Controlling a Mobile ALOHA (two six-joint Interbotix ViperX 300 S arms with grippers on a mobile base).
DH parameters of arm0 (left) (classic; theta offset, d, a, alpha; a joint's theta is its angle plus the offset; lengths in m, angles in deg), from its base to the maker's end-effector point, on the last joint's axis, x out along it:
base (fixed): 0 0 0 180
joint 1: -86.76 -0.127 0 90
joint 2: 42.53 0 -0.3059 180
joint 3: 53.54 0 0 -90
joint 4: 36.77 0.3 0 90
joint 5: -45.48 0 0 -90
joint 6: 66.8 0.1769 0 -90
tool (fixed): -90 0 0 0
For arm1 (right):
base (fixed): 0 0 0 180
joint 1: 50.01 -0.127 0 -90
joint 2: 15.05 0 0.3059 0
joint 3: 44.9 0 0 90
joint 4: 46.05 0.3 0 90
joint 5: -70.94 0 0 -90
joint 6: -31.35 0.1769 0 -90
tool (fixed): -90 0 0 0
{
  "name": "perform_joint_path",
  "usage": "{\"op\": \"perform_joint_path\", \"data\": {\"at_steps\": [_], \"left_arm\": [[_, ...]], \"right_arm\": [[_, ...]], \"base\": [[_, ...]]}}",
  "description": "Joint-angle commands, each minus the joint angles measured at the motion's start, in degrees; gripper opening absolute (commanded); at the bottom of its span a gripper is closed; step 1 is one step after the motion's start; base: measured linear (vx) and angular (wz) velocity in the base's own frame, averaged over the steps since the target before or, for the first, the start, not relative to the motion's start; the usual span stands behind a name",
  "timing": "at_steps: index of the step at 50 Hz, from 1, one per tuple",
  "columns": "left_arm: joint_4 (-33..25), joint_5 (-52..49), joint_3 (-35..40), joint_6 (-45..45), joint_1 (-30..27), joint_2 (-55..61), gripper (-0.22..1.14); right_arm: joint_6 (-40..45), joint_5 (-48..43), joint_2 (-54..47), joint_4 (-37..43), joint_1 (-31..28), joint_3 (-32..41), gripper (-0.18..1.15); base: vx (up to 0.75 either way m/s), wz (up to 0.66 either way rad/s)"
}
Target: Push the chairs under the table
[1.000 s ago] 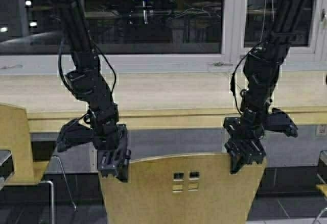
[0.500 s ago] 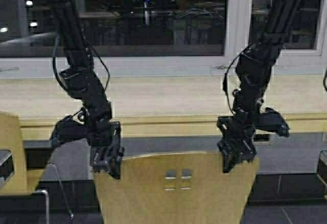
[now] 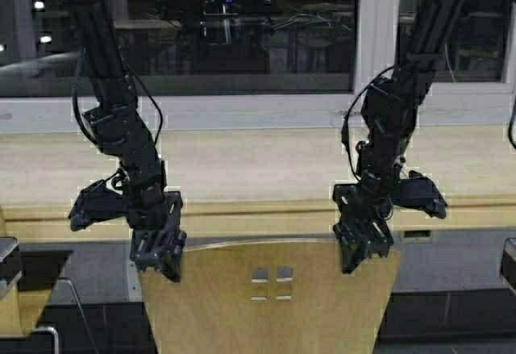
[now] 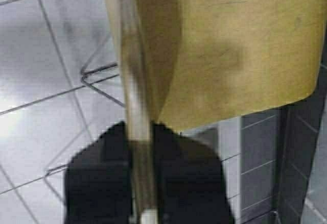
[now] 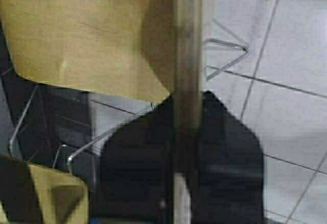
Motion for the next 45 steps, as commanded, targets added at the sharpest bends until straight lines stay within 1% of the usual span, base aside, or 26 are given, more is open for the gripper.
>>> {"op": "perform_joint_path", "data": {"at_steps": [1, 6, 24, 34, 45], "left_arm": [[0.7, 0.62, 1.41, 1.58, -0.26, -0.97, 0.03], [1.05, 0.7, 1.49, 1.58, -0.26, -0.97, 0.03], [1.05, 0.7, 3.69, 1.49, -1.14, 0.0, 0.03], [3.34, 0.44, 2.99, 1.58, -1.58, -0.18, 0.03], [3.43, 0.53, 4.57, 1.58, -1.58, 0.26, 0.03]], "right_arm": [[-0.53, -0.97, 1.32, 0.09, -0.7, 2.64, 0.04], [-2.55, -0.88, 1.49, 0.09, -0.35, 2.72, 0.04], [-0.7, -1.41, 1.05, 0.09, -0.18, 3.96, 0.04], [-1.58, -1.85, 1.58, 0.09, -0.35, 3.25, 0.04], [-1.41, -2.02, 1.23, 0.09, -0.26, 3.78, 0.04]], "base": [[0.24, 0.1], [0.24, 0.07], [0.23, 0.03], [0.22, -0.03], [0.14, 0.05]]}}
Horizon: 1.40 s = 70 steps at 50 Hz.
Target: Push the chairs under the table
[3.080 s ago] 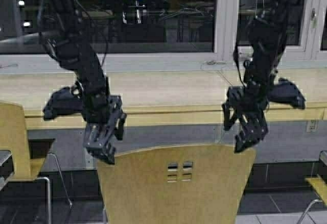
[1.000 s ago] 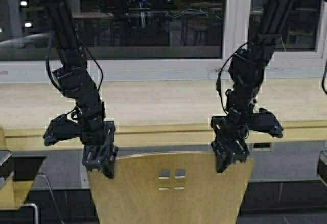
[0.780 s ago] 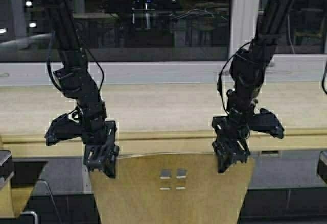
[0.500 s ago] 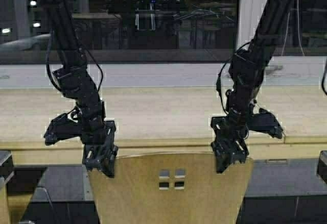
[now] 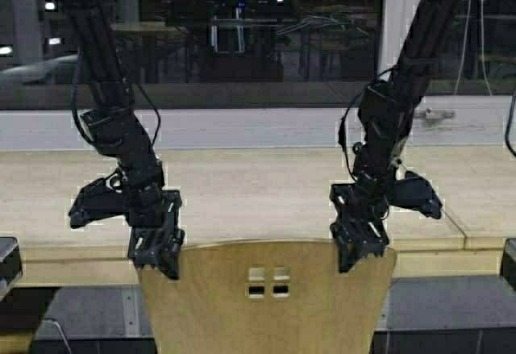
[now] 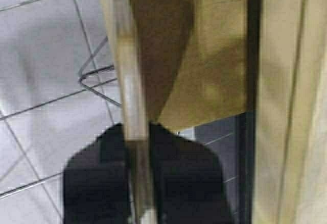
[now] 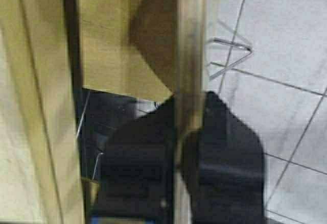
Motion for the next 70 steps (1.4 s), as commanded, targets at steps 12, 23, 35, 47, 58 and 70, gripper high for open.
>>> {"op": "perform_joint_path", "data": {"at_steps": [12, 23, 35, 47, 58, 70], "left_arm": [[0.97, 0.62, 4.83, 0.88, -0.18, 0.09, 0.03], [1.05, 0.62, 4.39, 0.97, -0.18, 0.09, 0.03], [0.88, 0.88, 3.6, 0.88, -0.18, -0.18, 0.09], [1.05, 1.23, 2.2, 0.97, -0.18, -1.67, 0.71], [2.81, 1.58, 0.79, 0.97, -0.26, -4.04, 1.02], [3.52, 0.97, -2.2, 0.79, -0.18, -8.17, 1.01]], "right_arm": [[-1.05, -1.93, 1.85, -0.18, -0.18, 3.43, 0.04], [-1.14, -1.93, 2.02, -0.18, -0.18, 2.55, 0.04], [-2.55, -3.52, 2.02, -0.26, -0.09, 0.88, 0.13], [-5.1, -0.97, 4.22, -2.2, 2.64, -1.23, 0.8], [-5.98, -1.85, 8.09, -2.37, 3.87, -3.78, 0.95], [-6.86, -0.97, 11.34, -2.9, 3.87, -7.91, 0.95]], "base": [[0.07, 0.06], [0.03, 0.02], [0.0, 0.0], [0.0, 0.0], [0.0, 0.0], [0.0, 0.0]]}}
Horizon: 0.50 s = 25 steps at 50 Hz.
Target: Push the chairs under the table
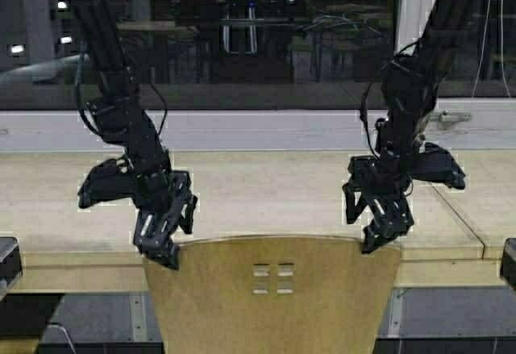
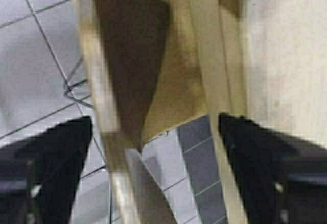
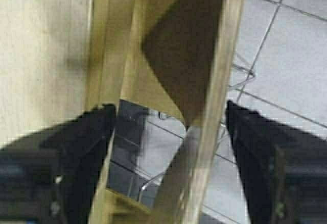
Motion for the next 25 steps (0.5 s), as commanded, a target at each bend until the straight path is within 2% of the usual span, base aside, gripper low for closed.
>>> {"op": "perform_joint_path", "data": {"at_steps": [1, 18, 22, 25], "left_arm": [[0.18, -0.35, -2.02, 0.0, 0.09, -5.45, 1.01], [0.97, -0.88, -10.99, 0.09, 0.09, -16.0, 1.01], [2.55, -0.88, -12.92, 0.18, 0.09, -19.34, 1.01], [6.06, -1.85, -14.68, 0.18, 0.09, -23.03, 1.01]], "right_arm": [[-0.62, 0.44, 4.75, -0.44, 0.0, -2.11, 0.95], [-2.46, 0.53, 15.12, -1.85, -2.29, -11.34, 0.95], [-3.96, 0.26, 18.46, -2.55, -3.6, -13.27, 0.95], [-5.62, 0.26, 21.01, -3.78, -4.39, -14.24, 0.95]], "base": [[0.01, 0.0], [0.0, 0.0], [-0.03, -0.01], [-0.04, 0.01]]}}
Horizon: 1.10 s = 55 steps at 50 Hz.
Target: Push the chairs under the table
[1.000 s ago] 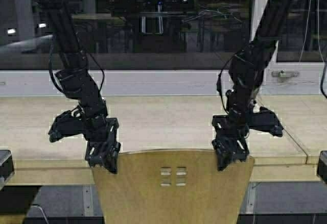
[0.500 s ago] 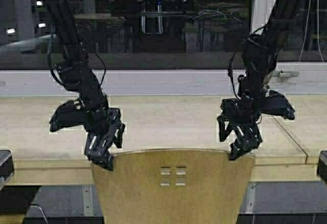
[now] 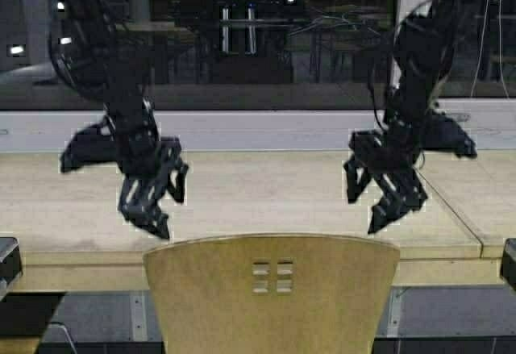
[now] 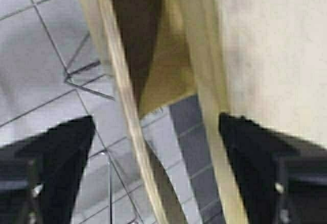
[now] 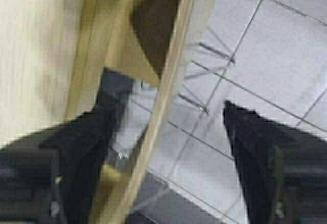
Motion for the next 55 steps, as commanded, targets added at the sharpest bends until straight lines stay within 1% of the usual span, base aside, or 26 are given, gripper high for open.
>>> {"op": "perform_joint_path", "data": {"at_steps": [1, 6, 10, 13, 19, 23, 28, 32, 35, 40, 46, 51, 55], "left_arm": [[5.71, -1.05, -3.08, 0.18, 0.0, -9.32, 1.01], [14.33, -2.99, -5.1, 1.49, 0.0, -15.73, 1.01], [22.59, -6.06, -6.42, 3.87, 0.0, -21.53, 1.01], [27.33, -8.53, -7.21, 5.63, 0.0, -25.93, 1.01], [30.32, -13.45, -7.29, 9.76, 0.0, -33.84, 1.01], [32.7, -16.7, -7.12, 14.77, 0.0, -37.35, 1.01], [37.53, -21.88, -7.29, 23.2, -0.44, -40.43, 1.01], [41.22, -25.58, -7.91, 29.0, -1.05, -41.22, 1.01], [43.68, -27.25, -8.53, 32.43, -1.85, -41.57, 1.01], [45.88, -27.95, -9.58, 33.13, -3.25, -42.54, 1.01], [47.99, -27.33, -10.55, 33.93, -3.43, -44.82, 1.01], [52.65, -26.81, -8.44, 33.57, -3.6, -44.38, 1.01], [53.61, -26.37, -6.86, 33.31, -3.6, -44.3, 1.01]], "right_arm": [[-2.99, -0.09, 7.91, -2.2, -2.2, -1.67, 0.95], [-9.05, 1.23, 13.01, -7.56, -2.9, -1.49, 0.95], [-16.08, 3.87, 17.4, -15.12, -2.99, -0.44, 0.95], [-20.04, 6.5, 20.83, -19.25, -2.99, -0.26, 0.95], [-23.82, 12.83, 26.72, -20.3, -2.99, 0.0, 0.95], [-27.33, 15.91, 29.88, -23.64, -3.43, -0.18, 0.95], [-30.76, 15.56, 33.66, -28.21, -4.04, -2.99, 0.95], [-31.03, 13.1, 36.65, -31.03, -4.04, -6.15, 0.95], [-31.03, 10.37, 38.32, -31.64, -4.04, -8.17, 0.95], [-31.2, 7.03, 40.69, -31.99, -3.96, -10.81, 0.95], [-31.29, 2.9, 43.24, -33.4, -4.04, -14.41, 0.95], [-31.46, 0.09, 43.42, -34.01, -3.96, -14.77, 0.95], [-31.38, 0.0, 43.07, -34.19, -4.04, -14.94, 0.95]], "base": [[-0.05, 0.03], [-0.06, 0.07], [-0.07, 0.11], [-0.07, 0.14], [-0.08, 0.19], [-0.09, 0.17], [-0.08, 0.12], [-0.06, 0.07], [-0.06, 0.05], [-0.08, 0.12], [-0.11, 0.21], [-0.13, 0.33], [-0.16, 0.44]]}}
